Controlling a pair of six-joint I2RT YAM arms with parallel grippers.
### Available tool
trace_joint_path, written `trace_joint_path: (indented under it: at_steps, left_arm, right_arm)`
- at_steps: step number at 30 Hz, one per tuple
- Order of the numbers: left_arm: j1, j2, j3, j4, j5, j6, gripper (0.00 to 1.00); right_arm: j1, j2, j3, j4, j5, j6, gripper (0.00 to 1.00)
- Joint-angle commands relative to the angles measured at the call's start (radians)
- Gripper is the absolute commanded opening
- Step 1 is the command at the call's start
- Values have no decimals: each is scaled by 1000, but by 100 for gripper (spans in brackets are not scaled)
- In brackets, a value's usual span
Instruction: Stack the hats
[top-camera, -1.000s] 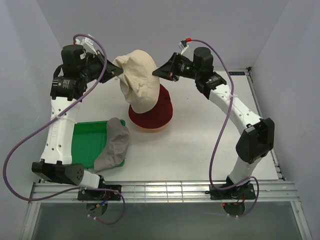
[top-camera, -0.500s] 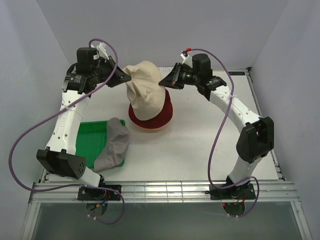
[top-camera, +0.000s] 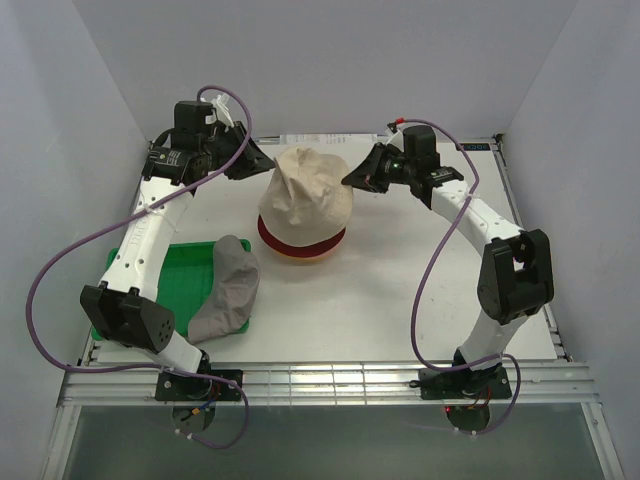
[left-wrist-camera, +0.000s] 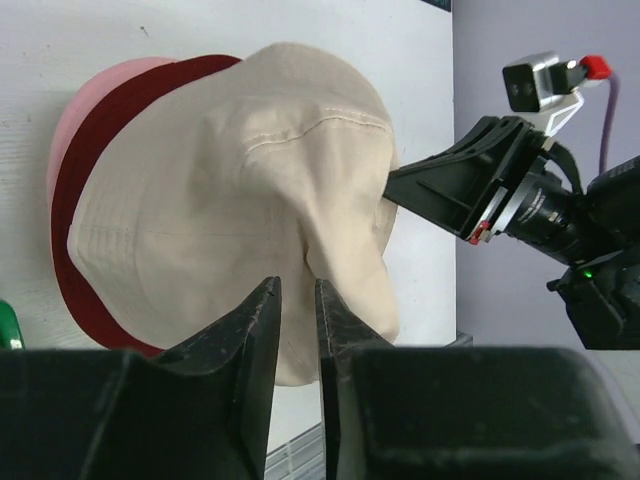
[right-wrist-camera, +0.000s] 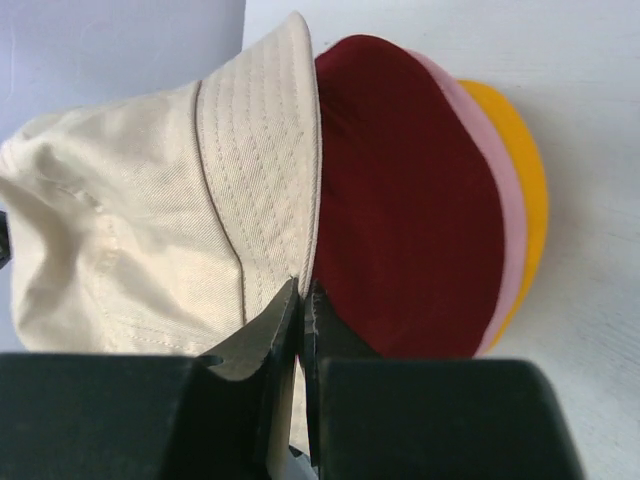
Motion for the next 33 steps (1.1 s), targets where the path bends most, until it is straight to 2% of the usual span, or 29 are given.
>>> trace_joint_path:
  at_steps: [1,5,9,10,13,17,21,26,33]
  left_arm:
    - [5,-30,-21,40,-20,16,31]
    - [7,-36,-59,65,-14,18,40]
    - [7,-67,-107,95,-38,8,55]
    - [7,-74,-116,105,-53,5,63]
    - [11,-102,-147,108,-107,-8,71]
    - [60,-133,-198,112,-107,-30,72]
    - [137,-160,-260,131,-44,-44,72]
    - [264,-205,-458,295,169,-116,73]
    - [306,-209,-642,517,315,-206,73]
  right_arm:
    - [-22,-37,-48,81,-10,18,8]
    - [-22,-30,-76,127,-30,38,8]
    - [-24,-24,-82,135,-36,40,8]
    - [-24,-22,-83,137,-37,40,8]
    - [-29,-17,-94,147,-49,44,8]
    - [-32,-14,-117,161,-62,50,8]
    - [-33,-14,-119,163,-63,49,8]
    - [-33,-10,-120,169,-68,50,8]
    - [-38,-5,-120,167,-77,46,8]
